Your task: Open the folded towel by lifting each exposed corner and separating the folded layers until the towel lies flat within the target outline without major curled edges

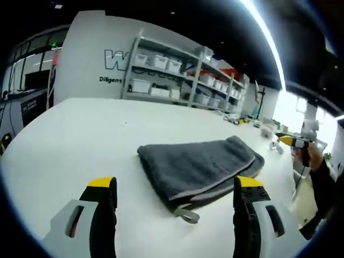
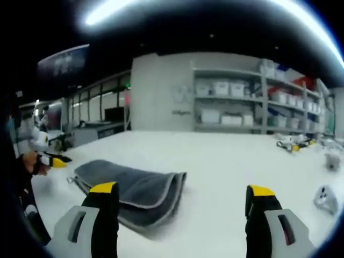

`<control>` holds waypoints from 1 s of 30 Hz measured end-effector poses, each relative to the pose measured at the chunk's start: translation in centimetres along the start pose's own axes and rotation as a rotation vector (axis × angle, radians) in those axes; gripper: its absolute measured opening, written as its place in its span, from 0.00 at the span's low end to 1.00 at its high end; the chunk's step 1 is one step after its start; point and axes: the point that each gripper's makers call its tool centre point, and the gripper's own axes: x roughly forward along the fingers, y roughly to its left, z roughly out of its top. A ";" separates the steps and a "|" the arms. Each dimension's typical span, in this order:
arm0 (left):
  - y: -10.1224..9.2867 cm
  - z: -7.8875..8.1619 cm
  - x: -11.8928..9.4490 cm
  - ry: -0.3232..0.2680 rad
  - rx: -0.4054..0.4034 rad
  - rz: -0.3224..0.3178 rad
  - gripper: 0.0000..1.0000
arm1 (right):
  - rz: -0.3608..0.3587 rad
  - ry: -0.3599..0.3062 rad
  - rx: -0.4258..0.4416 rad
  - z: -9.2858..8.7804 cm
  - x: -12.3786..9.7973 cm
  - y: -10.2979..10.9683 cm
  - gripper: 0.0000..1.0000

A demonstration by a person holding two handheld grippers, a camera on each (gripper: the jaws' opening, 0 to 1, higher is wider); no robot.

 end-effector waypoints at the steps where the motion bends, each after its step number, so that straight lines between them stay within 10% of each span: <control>1: 0.0 -0.1 0.1 0.002 -0.005 -0.004 0.85 | 0.001 0.005 0.002 -0.1 0.1 0.0 0.99; 30: 0.3 -1.7 2.3 0.083 -0.025 -0.045 0.65 | 0.060 0.105 0.061 -2.8 3.0 1.6 0.89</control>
